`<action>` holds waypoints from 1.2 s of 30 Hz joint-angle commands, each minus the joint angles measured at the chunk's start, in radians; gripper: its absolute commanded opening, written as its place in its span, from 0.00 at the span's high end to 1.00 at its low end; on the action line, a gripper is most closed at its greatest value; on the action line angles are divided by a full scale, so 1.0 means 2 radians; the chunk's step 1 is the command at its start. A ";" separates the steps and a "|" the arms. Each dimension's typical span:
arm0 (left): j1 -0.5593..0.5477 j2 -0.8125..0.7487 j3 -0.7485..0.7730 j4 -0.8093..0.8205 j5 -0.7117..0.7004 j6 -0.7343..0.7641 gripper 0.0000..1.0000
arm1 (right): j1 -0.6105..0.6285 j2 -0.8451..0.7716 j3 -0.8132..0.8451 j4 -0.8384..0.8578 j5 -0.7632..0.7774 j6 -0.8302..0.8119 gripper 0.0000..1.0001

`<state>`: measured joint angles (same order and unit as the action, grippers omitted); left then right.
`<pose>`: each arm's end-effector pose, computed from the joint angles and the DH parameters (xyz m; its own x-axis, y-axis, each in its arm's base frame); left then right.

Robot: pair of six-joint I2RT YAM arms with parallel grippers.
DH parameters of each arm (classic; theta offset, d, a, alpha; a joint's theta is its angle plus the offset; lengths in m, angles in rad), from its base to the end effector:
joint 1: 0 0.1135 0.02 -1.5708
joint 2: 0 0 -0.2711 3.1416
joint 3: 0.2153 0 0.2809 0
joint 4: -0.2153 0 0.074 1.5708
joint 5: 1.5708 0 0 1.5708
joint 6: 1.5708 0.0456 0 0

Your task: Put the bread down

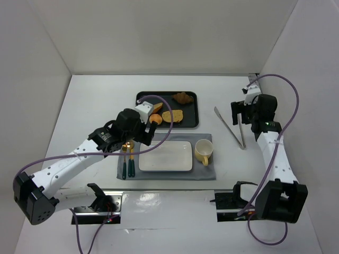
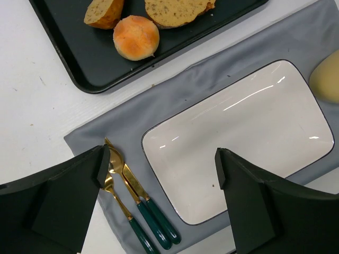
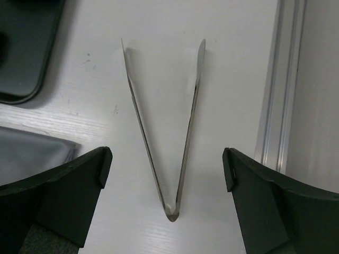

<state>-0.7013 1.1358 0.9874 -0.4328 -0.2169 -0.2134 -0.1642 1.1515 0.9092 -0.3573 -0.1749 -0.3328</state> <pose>0.2241 -0.1765 0.3131 -0.5143 0.1636 -0.8419 0.3927 0.9176 -0.0615 0.2860 -0.0393 0.2864 -0.5325 -0.2379 -0.8123 -0.1637 0.9705 -0.1769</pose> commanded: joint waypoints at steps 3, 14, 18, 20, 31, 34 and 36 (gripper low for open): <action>0.002 -0.012 -0.002 0.017 -0.002 -0.001 0.00 | -0.002 -0.047 -0.020 0.019 -0.031 -0.002 0.01; 0.002 -0.016 -0.002 0.017 -0.002 0.003 0.00 | -0.002 0.030 -0.015 0.023 -0.077 -0.057 0.62; 0.002 -0.016 -0.002 0.017 -0.002 0.003 0.00 | -0.007 0.061 -0.004 0.014 -0.073 -0.083 0.00; 0.002 -0.016 -0.002 0.017 0.003 0.003 0.00 | -0.012 0.081 -0.004 0.014 -0.068 -0.102 0.00; 0.002 -0.026 -0.002 0.017 0.007 0.003 0.00 | -0.043 0.161 -0.008 0.041 -0.068 -0.133 0.00; 0.002 -0.026 -0.002 0.017 0.007 0.003 0.00 | -0.047 0.174 -0.008 0.041 -0.068 -0.133 0.00; 0.002 -0.026 -0.002 0.017 0.007 0.003 0.00 | -0.048 0.181 -0.002 0.041 -0.074 -0.138 0.00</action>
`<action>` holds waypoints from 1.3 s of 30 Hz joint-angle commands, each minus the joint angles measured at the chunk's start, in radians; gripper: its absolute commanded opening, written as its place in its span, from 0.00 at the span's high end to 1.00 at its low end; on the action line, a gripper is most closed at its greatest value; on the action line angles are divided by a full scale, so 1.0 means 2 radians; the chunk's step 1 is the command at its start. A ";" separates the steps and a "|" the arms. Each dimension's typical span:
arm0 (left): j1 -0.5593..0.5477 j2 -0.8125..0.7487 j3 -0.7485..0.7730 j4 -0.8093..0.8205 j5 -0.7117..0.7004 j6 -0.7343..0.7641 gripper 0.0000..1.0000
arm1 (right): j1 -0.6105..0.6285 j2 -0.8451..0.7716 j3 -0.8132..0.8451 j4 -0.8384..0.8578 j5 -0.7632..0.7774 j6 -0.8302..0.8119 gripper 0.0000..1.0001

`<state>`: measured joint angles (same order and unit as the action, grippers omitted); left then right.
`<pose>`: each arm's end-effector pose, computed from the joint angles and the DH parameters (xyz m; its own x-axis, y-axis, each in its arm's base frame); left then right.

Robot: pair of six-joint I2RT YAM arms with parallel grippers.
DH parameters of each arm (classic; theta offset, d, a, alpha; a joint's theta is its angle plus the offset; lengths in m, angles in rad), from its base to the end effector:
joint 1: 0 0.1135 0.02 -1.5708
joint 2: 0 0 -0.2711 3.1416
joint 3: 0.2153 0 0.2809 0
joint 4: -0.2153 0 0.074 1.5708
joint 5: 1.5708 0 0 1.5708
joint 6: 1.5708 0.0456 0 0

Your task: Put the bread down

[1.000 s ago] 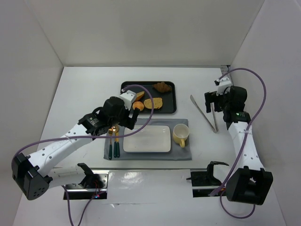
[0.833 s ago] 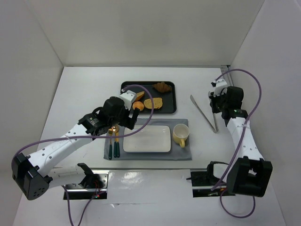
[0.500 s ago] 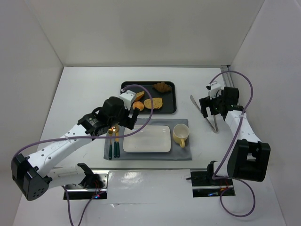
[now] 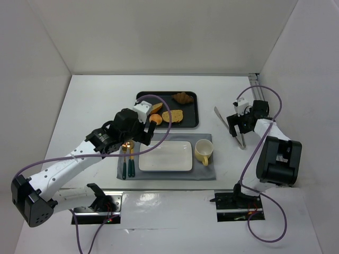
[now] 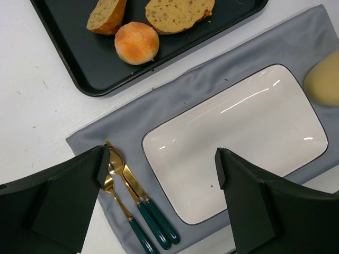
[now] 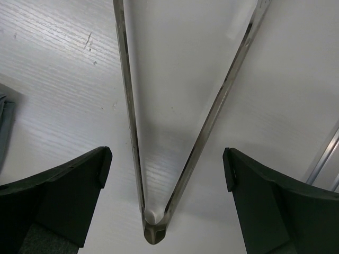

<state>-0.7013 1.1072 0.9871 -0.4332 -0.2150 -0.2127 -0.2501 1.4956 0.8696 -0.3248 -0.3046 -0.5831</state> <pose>0.2196 -0.1728 0.3204 -0.4962 0.1491 -0.8553 0.3959 0.9156 -0.0700 0.3187 -0.0673 0.1761 -0.6953 -0.3645 -0.6194 -0.3780 0.9185 -0.1162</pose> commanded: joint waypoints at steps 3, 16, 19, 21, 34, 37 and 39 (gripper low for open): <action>0.002 -0.011 -0.002 0.017 0.006 0.003 0.00 | -0.009 0.025 0.018 0.018 -0.016 -0.018 0.00; 0.002 -0.011 -0.002 0.017 0.006 0.003 0.00 | -0.009 0.086 0.018 0.023 -0.018 -0.022 0.03; 0.002 -0.011 -0.002 0.017 0.006 0.003 0.00 | -0.014 0.100 0.022 0.023 -0.018 -0.022 0.08; 0.002 -0.011 -0.002 0.017 0.006 0.003 0.00 | -0.018 0.106 0.022 0.023 -0.018 -0.022 0.15; 0.002 -0.007 -0.002 0.017 0.006 0.003 0.00 | -0.056 0.065 0.042 -0.009 -0.079 -0.018 0.75; 0.002 -0.007 -0.002 0.017 0.006 0.003 0.00 | -0.056 0.022 0.062 -0.041 -0.115 -0.013 0.77; 0.002 -0.007 -0.002 0.017 0.006 0.003 0.00 | -0.056 0.002 0.081 -0.061 -0.156 -0.008 0.75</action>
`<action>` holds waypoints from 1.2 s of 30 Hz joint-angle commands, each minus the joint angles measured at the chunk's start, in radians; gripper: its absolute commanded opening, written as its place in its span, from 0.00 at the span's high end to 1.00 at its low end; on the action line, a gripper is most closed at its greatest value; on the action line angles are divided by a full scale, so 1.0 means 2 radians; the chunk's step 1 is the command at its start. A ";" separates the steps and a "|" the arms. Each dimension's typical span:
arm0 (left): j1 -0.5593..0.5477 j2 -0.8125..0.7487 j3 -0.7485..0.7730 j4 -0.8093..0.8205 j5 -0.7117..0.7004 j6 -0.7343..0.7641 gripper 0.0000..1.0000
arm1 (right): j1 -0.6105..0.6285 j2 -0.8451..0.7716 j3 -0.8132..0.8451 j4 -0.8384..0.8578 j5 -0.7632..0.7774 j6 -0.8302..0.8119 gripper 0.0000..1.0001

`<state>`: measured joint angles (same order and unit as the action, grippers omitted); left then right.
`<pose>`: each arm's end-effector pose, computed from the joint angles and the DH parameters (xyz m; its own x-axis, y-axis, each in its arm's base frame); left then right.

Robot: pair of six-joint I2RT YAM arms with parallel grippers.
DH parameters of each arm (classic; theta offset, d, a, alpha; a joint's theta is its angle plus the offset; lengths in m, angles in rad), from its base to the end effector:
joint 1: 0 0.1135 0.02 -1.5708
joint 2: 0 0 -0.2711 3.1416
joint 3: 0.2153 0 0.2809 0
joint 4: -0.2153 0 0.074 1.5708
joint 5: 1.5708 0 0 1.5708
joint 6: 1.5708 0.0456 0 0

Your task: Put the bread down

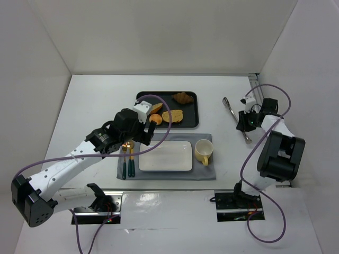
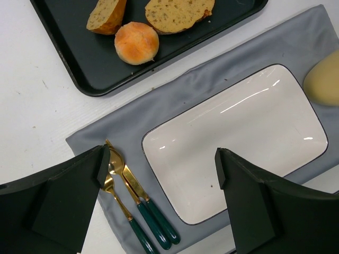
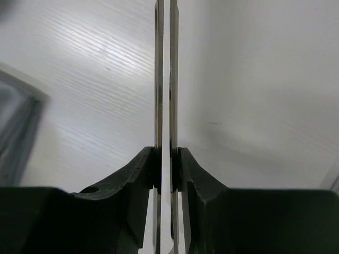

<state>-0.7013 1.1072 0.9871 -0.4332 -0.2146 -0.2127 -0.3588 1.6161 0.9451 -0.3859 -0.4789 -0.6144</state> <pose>0.2196 -0.1728 0.3204 -0.4963 0.1492 -0.8552 0.3962 0.9155 -0.0702 0.3265 -0.1000 0.1610 -0.7237 -0.2750 -0.6330 -0.3887 0.9203 0.0445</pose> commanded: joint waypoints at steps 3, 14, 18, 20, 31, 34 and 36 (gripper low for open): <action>0.002 -0.007 -0.002 0.017 0.006 0.003 0.00 | -0.002 -0.092 0.075 -0.070 -0.123 0.020 0.70; 0.002 0.002 -0.002 0.017 0.001 0.003 0.00 | 0.032 -0.155 0.153 -0.141 -0.224 0.043 0.42; 0.002 0.002 -0.002 0.017 -0.003 0.003 0.00 | 0.090 -0.155 0.158 -0.116 -0.192 0.074 0.42; 0.002 0.002 -0.002 0.017 -0.003 0.003 0.00 | 0.139 -0.151 0.153 -0.089 -0.147 0.085 0.42; 0.002 0.007 -0.002 0.017 -0.017 0.003 0.00 | 0.261 0.011 0.215 -0.001 0.087 0.106 0.42; 0.002 0.007 -0.002 0.017 -0.017 0.003 0.00 | 0.266 0.023 0.215 0.027 0.114 0.093 0.42; 0.002 0.007 -0.002 0.017 -0.017 0.003 0.00 | 0.271 0.029 0.220 0.033 0.124 0.093 0.42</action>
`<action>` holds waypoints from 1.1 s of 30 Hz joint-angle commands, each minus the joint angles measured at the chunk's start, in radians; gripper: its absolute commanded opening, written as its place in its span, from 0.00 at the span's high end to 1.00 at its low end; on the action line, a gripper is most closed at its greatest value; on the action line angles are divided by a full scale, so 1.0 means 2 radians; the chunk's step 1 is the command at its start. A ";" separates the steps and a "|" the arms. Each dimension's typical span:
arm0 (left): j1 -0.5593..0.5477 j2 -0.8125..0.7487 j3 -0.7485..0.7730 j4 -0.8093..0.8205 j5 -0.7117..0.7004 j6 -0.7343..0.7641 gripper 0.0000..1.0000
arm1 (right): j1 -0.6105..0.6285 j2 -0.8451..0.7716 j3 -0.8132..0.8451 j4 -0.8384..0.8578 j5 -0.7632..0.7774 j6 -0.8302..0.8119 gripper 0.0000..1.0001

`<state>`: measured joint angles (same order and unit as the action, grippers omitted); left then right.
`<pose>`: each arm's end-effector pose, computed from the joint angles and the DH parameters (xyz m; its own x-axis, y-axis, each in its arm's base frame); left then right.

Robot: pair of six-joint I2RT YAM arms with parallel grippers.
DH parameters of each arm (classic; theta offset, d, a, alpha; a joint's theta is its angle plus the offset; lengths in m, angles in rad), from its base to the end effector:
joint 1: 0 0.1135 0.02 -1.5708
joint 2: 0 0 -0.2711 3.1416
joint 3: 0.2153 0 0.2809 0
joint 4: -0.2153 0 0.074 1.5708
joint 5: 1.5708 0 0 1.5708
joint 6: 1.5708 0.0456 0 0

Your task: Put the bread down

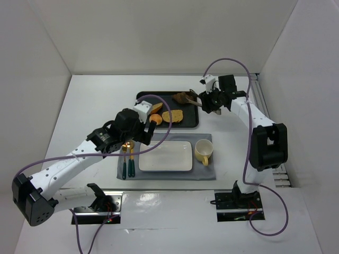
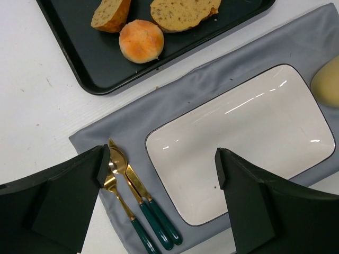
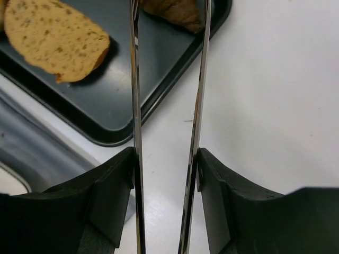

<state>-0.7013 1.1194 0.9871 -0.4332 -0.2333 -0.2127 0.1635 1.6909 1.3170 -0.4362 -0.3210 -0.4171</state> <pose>0.2220 -0.1736 0.3173 -0.5012 0.1544 -0.8514 0.3814 0.9226 -0.0571 0.4029 0.0810 0.2533 -0.5039 -0.4727 -0.7229 -0.6270 0.7759 -0.0703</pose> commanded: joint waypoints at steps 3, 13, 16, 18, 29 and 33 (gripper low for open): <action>0.002 0.001 -0.002 0.017 -0.008 0.003 0.00 | 0.010 0.004 0.039 0.064 0.045 -0.005 0.42; 0.002 0.006 -0.002 0.017 -0.008 0.003 0.00 | 0.010 0.030 0.049 0.054 0.031 -0.010 0.42; 0.002 0.006 -0.002 0.017 -0.008 0.003 0.00 | 0.010 0.030 0.049 0.049 0.026 -0.010 0.42; 0.002 0.006 -0.002 0.017 -0.008 0.003 0.00 | 0.014 0.030 0.049 0.044 0.016 -0.010 0.42; 0.002 0.006 -0.002 0.017 -0.008 0.003 0.00 | 0.023 0.030 0.049 0.035 0.006 -0.010 0.42; 0.002 0.006 -0.002 0.017 -0.008 0.003 0.00 | 0.023 0.040 0.044 0.026 0.015 -0.015 0.41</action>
<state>-0.7013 1.1294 0.9871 -0.4332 -0.2348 -0.2123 0.2020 1.7588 1.3640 -0.3763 -0.2916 -0.4355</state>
